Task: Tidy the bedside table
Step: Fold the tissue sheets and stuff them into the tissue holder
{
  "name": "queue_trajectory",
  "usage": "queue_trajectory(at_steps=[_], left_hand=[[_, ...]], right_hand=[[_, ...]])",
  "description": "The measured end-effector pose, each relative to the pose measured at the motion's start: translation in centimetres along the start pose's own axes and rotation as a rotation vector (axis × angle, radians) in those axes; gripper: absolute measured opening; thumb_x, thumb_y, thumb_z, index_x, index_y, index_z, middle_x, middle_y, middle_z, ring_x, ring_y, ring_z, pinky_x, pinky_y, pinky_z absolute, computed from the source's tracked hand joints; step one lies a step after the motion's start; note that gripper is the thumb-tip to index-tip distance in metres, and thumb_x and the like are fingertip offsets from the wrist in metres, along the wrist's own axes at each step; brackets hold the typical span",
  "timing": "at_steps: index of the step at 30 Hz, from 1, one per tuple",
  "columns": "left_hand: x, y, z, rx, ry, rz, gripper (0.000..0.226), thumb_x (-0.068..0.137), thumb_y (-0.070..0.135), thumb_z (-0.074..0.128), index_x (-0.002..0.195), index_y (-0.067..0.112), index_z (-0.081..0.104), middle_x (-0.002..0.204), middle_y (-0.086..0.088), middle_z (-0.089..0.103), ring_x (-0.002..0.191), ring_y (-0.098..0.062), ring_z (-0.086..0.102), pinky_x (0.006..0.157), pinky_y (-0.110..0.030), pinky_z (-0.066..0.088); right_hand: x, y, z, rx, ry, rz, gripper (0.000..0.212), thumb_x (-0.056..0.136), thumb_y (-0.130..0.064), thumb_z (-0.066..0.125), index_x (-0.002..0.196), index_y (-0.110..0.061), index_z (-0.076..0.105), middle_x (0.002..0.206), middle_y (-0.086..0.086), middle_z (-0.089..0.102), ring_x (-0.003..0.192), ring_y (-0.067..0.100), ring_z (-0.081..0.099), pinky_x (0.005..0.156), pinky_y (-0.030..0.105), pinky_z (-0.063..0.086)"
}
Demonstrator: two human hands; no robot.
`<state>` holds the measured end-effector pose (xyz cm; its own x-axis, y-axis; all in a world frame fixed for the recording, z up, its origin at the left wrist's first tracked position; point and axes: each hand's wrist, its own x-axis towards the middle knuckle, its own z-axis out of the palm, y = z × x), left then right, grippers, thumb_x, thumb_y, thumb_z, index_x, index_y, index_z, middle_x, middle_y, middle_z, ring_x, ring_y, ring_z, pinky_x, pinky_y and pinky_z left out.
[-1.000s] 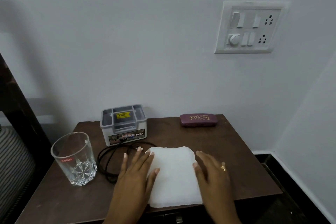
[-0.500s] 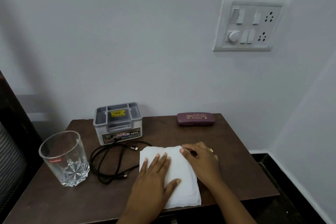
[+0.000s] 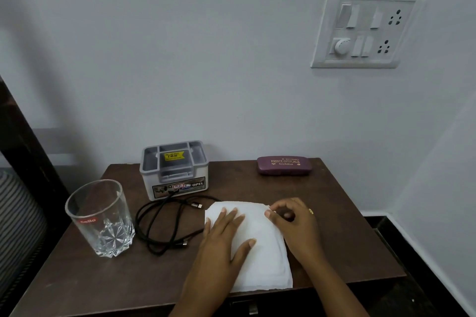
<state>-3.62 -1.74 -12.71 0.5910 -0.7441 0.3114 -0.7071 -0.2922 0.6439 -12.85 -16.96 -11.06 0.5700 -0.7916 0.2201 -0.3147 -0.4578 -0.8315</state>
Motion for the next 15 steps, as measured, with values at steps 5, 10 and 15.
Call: queue_trajectory(at_steps=[5,10,15], left_hand=[[0.5,-0.9,-1.4,-0.214,0.244,-0.067,0.036,0.078,0.049,0.045,0.111,0.04,0.056,0.128,0.018,0.054,0.123,0.0,0.044,0.11,-0.033,0.034],[1.8,-0.7,-2.9,0.018,0.21,-0.172,0.032,0.086,0.02,0.056,0.113,0.036,0.057,0.122,0.017,0.054,0.118,-0.012,0.046,0.093,-0.035,0.033],[3.3,1.0,-2.6,0.123,0.084,-0.044,0.051,0.083,0.034,0.06,0.129,0.043,0.04,0.137,0.026,0.038,0.136,-0.002,0.025,0.102,-0.032,0.017]], right_hand=[[0.3,-1.3,-1.5,0.198,-0.198,0.189,0.009,0.085,-0.022,0.065,0.082,-0.014,0.064,0.085,-0.001,0.068,0.078,0.012,0.062,0.07,0.022,0.049],[1.4,-2.0,-2.2,0.095,-0.314,0.31,0.014,0.086,-0.025,0.063,0.093,-0.013,0.06,0.09,0.003,0.068,0.068,0.012,0.061,0.065,0.024,0.049],[0.5,-2.4,-2.3,0.137,-0.297,0.159,0.021,0.081,-0.013,0.071,0.096,-0.023,0.061,0.086,-0.005,0.066,0.074,0.005,0.062,0.065,0.018,0.053]])
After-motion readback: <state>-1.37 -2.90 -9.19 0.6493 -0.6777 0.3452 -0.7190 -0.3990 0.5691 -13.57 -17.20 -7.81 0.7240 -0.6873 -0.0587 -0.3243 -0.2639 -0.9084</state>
